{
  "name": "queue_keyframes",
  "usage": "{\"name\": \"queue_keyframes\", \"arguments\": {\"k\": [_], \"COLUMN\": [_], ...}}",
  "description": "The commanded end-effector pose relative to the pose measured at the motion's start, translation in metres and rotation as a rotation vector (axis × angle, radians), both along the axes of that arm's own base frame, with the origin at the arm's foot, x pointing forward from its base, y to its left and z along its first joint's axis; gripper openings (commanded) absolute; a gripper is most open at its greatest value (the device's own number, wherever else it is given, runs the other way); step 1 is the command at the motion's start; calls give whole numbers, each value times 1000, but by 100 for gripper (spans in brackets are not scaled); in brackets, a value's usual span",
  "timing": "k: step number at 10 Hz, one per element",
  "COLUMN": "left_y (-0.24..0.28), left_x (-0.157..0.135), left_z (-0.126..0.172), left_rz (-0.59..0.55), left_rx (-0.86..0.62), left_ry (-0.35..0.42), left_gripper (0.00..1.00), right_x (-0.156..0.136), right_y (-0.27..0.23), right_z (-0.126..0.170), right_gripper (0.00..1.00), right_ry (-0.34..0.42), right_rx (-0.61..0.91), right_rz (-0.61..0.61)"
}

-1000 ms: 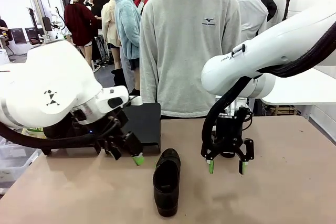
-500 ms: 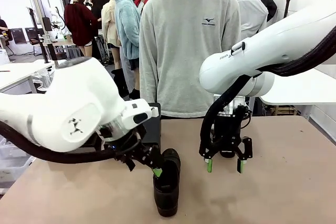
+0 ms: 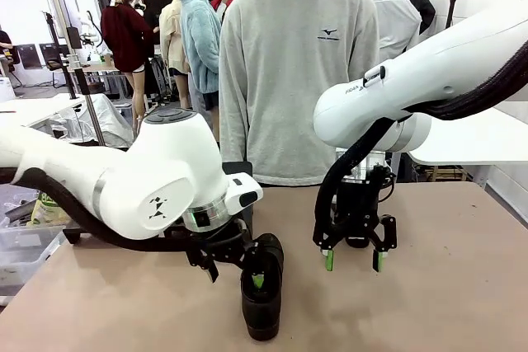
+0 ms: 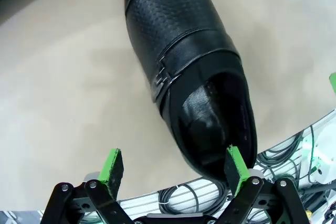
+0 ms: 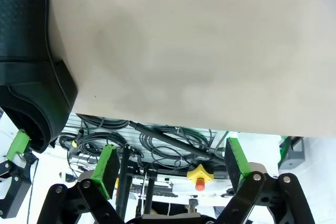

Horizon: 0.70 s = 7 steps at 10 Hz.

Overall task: Organize the shoes by placing them on the stand.
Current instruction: Place the Shoe from the middle of the table onto the Shoes Stand.

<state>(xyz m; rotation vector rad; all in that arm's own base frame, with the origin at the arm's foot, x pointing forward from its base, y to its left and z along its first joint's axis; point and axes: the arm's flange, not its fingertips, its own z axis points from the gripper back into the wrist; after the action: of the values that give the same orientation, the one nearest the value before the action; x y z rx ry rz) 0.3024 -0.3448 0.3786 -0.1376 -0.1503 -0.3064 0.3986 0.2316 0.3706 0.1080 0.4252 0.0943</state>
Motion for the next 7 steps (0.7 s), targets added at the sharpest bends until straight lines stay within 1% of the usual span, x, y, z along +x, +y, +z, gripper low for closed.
{"name": "queue_keyframes", "arguments": {"k": [1, 4, 5, 6, 7], "left_y": [-14, -16, -16, -13, -12], "left_x": [14, 27, 29, 32, 32], "left_z": [-8, -28, -31, -34, -34], "left_rz": [48, 138, 132, 150, 157], "left_rx": [13, 34, 36, 7, -7], "left_ry": [4, 66, 93, 101, 106], "left_gripper": [100, 100, 100, 84, 66], "right_x": [0, 0, 0, 0, 0], "right_y": [-1, -1, -1, -1, -1], "right_z": [0, 0, 0, 0, 0], "right_gripper": [100, 100, 100, 100, 100], "right_ry": [-7, -7, -7, -7, -7], "right_rx": [-7, -7, -7, -7, -7], "right_rz": [5, 5, 5, 5, 5]}}
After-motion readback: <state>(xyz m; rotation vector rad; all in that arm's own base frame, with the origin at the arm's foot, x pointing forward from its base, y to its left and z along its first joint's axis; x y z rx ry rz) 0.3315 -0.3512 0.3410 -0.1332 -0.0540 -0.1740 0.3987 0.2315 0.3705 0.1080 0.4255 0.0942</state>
